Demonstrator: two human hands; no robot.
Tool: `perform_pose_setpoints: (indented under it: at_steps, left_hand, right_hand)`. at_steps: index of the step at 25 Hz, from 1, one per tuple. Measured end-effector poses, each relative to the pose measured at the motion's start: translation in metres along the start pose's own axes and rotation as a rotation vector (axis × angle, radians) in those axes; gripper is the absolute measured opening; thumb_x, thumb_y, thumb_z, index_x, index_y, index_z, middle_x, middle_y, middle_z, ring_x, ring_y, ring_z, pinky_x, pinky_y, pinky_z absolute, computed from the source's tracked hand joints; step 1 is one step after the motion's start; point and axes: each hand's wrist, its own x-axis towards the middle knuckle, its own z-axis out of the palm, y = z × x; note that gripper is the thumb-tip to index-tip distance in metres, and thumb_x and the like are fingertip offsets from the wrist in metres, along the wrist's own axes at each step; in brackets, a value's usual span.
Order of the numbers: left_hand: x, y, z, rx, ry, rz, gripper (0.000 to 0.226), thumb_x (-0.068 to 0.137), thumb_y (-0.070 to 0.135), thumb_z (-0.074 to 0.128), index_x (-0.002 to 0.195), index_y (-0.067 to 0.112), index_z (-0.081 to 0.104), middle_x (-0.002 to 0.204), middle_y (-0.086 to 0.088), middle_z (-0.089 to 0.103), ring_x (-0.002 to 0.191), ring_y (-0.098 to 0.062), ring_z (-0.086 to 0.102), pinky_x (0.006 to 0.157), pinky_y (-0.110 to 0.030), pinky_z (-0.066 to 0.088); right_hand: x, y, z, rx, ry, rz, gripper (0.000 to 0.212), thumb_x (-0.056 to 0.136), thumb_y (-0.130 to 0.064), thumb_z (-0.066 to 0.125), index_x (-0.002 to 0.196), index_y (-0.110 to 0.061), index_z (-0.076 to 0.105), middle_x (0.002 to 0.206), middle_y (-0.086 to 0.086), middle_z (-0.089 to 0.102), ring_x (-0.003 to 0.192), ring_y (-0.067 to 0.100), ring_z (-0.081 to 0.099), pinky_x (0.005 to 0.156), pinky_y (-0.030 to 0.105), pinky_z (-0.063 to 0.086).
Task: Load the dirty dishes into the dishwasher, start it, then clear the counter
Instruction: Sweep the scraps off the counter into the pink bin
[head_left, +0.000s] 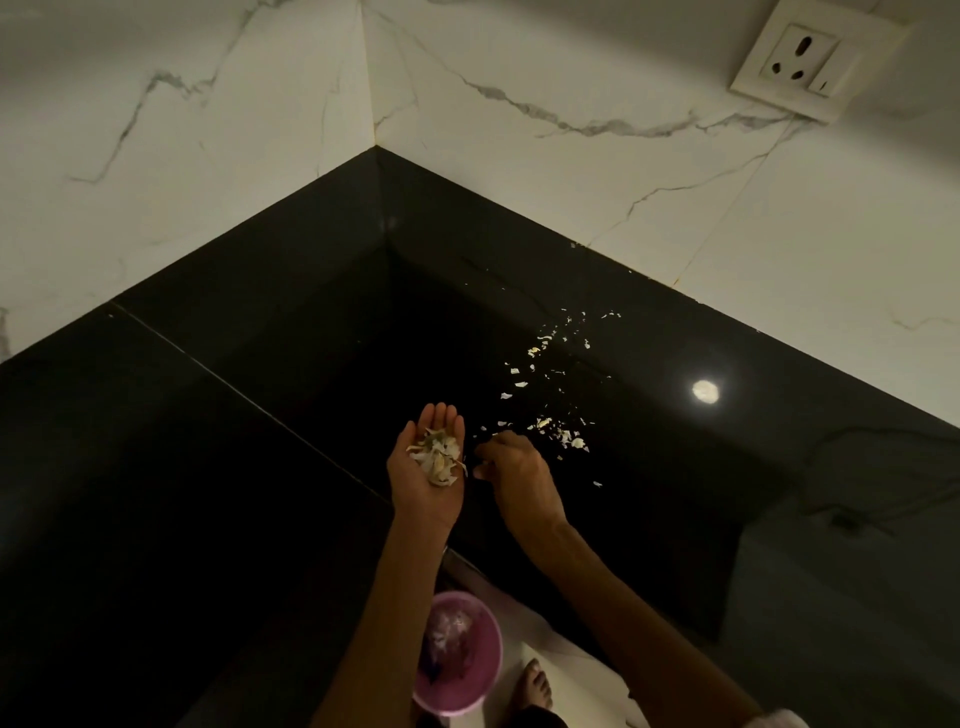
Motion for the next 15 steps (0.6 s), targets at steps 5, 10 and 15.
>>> perform_pose_setpoints:
  at_steps: [5, 10, 15]
  left_hand:
    - [-0.002, 0.000, 0.001, -0.022, 0.013, -0.005, 0.033, 0.104, 0.025, 0.037, 0.114, 0.006, 0.062, 0.102, -0.013, 0.069, 0.100, -0.022, 0.067, 0.087, -0.033, 0.052]
    - [-0.005, -0.001, 0.000, 0.008, -0.003, -0.020, 0.034, 0.105, 0.026, 0.035, 0.114, 0.005, 0.061, 0.105, -0.012, 0.068, 0.102, -0.022, 0.064, 0.085, -0.033, 0.050]
    - [-0.009, -0.015, 0.000, 0.187, -0.072, -0.060, 0.033, 0.103, 0.029, 0.035, 0.100, 0.012, 0.063, 0.088, -0.003, 0.071, 0.085, -0.015, 0.067, 0.078, -0.028, 0.048]
  right_hand:
    - [0.029, 0.004, -0.004, 0.011, 0.007, 0.100, 0.024, 0.095, -0.001, 0.051, 0.111, -0.011, 0.065, 0.114, 0.003, 0.062, 0.094, 0.010, 0.058, 0.077, 0.012, 0.048]
    - [0.028, -0.006, -0.024, 0.564, 0.156, 0.155, 0.012, 0.085, -0.002, 0.070, 0.091, -0.012, 0.075, 0.082, -0.009, 0.071, 0.071, -0.001, 0.066, 0.071, 0.017, 0.053]
    - [0.007, -0.037, -0.035, 0.606, 0.151, -0.087, 0.013, 0.090, -0.004, 0.064, 0.094, -0.010, 0.075, 0.088, -0.009, 0.073, 0.086, -0.003, 0.068, 0.074, 0.012, 0.053]
